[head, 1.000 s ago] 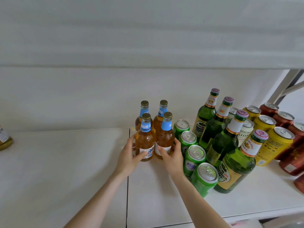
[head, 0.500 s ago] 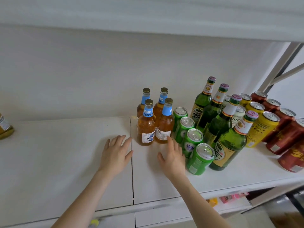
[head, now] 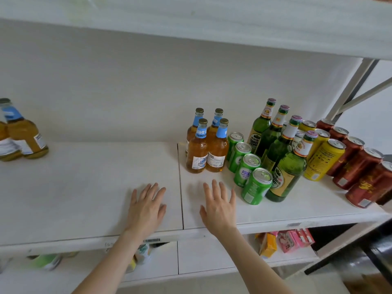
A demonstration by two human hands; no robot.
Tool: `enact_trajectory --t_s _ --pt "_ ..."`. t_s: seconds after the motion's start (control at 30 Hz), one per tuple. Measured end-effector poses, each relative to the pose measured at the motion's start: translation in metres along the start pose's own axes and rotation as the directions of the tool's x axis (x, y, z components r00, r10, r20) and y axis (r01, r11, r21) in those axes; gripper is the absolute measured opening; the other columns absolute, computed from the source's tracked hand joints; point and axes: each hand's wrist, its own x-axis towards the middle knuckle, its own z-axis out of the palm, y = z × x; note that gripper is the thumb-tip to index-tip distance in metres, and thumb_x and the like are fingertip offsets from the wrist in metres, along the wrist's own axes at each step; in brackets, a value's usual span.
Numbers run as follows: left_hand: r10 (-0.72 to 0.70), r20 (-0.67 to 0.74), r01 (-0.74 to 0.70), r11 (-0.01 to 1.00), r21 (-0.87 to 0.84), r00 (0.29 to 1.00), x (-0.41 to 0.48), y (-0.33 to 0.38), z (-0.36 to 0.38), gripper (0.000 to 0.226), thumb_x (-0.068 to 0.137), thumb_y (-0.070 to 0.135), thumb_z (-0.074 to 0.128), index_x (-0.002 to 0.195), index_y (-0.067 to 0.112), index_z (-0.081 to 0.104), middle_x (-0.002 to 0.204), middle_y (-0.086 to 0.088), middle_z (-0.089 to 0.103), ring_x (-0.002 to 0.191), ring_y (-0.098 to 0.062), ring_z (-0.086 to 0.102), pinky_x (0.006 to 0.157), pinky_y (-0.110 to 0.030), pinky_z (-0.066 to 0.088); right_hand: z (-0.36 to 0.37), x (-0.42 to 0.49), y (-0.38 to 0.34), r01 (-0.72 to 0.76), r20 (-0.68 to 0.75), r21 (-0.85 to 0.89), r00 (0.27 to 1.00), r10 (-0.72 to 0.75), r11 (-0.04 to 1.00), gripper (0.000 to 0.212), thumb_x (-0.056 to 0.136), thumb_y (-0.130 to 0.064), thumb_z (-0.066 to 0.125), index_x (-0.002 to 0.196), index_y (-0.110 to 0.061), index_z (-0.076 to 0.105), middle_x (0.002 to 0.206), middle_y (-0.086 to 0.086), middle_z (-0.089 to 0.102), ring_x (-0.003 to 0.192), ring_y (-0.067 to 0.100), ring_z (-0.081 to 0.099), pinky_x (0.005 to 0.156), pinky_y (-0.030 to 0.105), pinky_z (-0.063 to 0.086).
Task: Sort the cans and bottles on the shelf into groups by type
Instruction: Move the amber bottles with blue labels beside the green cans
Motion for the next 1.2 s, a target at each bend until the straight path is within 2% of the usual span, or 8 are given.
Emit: enact_trajectory --t_s 0.23,0.4,0.63,0.83,0.97,1.07,1.2 --pt "-0.055 0.065 0.056 0.998 -0.003 0.996 -0.072 -0.016 -0.024 0.054 0.095 0.038 0.054 0.144 0.019 0.044 0.152 -0.008 0.041 0.142 -0.028 0.035 0.113 -0.057 0.024 -0.003 -0.059 -0.029 0.051 0.040 -0.021 0.998 -0.050 0.998 0.067 0.098 -0.041 0.042 0.153 -0.020 0.010 0.163 0.008 0.011 0.150 0.028 0.009 0.116 0.060 0.006" --pt "-0.080 0.101 0.078 0.997 0.021 0.992 -0.128 -0.027 -0.046 0.054 0.095 0.040 0.054 0.144 0.019 0.044 0.153 -0.008 0.039 0.143 -0.027 0.033 0.114 -0.059 0.021 -0.007 -0.106 -0.066 0.077 0.047 0.008 0.996 -0.077 0.997 0.066 0.098 -0.039 0.041 0.154 -0.019 0.011 0.163 0.007 0.012 0.150 0.027 0.008 0.116 0.061 0.005" --pt "-0.101 0.090 0.088 0.986 0.141 0.991 -0.185 -0.056 -0.076 0.051 0.087 0.039 0.066 0.132 0.016 0.058 0.138 -0.013 0.056 0.129 -0.033 0.051 0.103 -0.063 0.036 -0.017 -0.140 -0.125 0.135 0.067 0.041 0.988 -0.137 0.990 0.068 0.097 -0.038 0.044 0.154 -0.019 0.012 0.163 0.008 0.013 0.150 0.027 0.008 0.115 0.062 0.004" --pt "-0.144 0.080 0.126 0.974 0.190 0.986 -0.214 -0.105 -0.096 0.054 0.080 0.039 0.074 0.127 0.015 0.062 0.133 -0.013 0.061 0.126 -0.033 0.055 0.101 -0.062 0.041 -0.016 -0.144 -0.188 0.184 0.043 0.055 0.981 -0.187 0.981 0.063 0.098 -0.038 0.041 0.153 -0.019 0.017 0.163 0.008 0.016 0.150 0.027 0.011 0.115 0.061 0.004" --pt "-0.172 0.084 0.154 0.970 0.188 0.982 -0.235 -0.158 -0.109 0.054 0.087 0.040 0.064 0.135 0.016 0.055 0.141 -0.011 0.054 0.134 -0.031 0.046 0.105 -0.061 0.037 -0.011 -0.143 -0.247 0.217 0.050 0.073 0.974 -0.221 0.973 0.065 0.098 -0.042 0.041 0.153 -0.019 0.017 0.163 0.007 0.016 0.150 0.027 0.011 0.115 0.062 0.003" --pt "-0.175 0.096 0.153 0.968 0.197 0.980 -0.250 -0.204 -0.121 0.054 0.093 0.045 0.053 0.139 0.018 0.050 0.147 -0.011 0.047 0.139 -0.031 0.040 0.107 -0.058 0.034 -0.009 -0.141 -0.299 0.212 0.030 0.116 0.976 -0.217 0.970 0.065 0.096 -0.044 0.044 0.152 -0.018 0.023 0.161 0.008 0.021 0.150 0.027 0.015 0.115 0.062 0.006" --pt "-0.194 0.134 0.160 0.960 0.228 0.972 -0.266 -0.272 -0.135 0.058 0.098 0.053 0.035 0.148 0.024 0.033 0.158 -0.005 0.030 0.147 -0.025 0.022 0.115 -0.057 0.019 -0.004 -0.135 -0.365 0.219 0.049 0.130 0.973 -0.227 0.967 0.066 0.097 -0.047 0.038 0.152 -0.020 0.015 0.163 0.007 0.013 0.151 0.027 0.008 0.116 0.062 0.003"
